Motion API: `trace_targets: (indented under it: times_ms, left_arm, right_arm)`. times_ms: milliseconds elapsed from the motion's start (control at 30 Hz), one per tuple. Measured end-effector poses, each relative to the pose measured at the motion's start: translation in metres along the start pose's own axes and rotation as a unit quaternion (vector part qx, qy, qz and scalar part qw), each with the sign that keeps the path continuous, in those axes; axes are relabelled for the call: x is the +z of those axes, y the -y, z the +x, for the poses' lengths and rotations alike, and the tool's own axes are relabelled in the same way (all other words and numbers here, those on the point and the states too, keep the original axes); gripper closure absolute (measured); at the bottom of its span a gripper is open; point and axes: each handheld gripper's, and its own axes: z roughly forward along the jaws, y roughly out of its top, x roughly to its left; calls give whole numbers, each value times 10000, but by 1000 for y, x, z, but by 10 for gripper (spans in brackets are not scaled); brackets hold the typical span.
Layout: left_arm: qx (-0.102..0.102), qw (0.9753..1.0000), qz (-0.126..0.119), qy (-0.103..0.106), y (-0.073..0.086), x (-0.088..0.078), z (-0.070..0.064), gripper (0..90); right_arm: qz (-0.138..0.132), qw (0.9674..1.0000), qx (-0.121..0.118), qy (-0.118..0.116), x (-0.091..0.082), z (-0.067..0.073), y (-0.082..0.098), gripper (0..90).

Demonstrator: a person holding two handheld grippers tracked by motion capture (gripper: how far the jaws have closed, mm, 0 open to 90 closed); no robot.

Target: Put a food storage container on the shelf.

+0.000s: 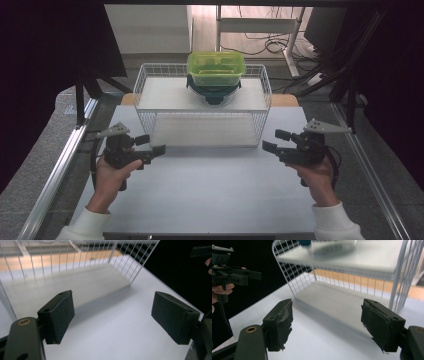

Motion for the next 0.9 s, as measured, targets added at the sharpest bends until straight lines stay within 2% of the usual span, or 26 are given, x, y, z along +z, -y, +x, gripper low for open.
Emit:
trace_targets:
  times_ms: [100,200,300,433,567,900]
  left_arm:
    - [-82,9999,100,57,18,8,4,181]
    - [-175,9995,239,120,34,16,7,184]
    - [-163,9990,424,-28,45,22,9,191]
    - [-224,9985,491,-102,54,23,12,192]
    - [-207,9983,530,-133,57,25,11,200]
    - [-176,9977,632,-176,59,30,13,192]
  right_arm:
    - [203,9997,97,66,11,-4,29,249]
    - [413,9990,126,126,20,-7,49,249]
    - [549,9982,29,239,26,-8,66,249]
    - [645,9975,36,303,31,-8,81,249]
    - [839,9958,-29,368,35,-9,88,249]
    - [734,9967,37,343,33,-11,87,248]
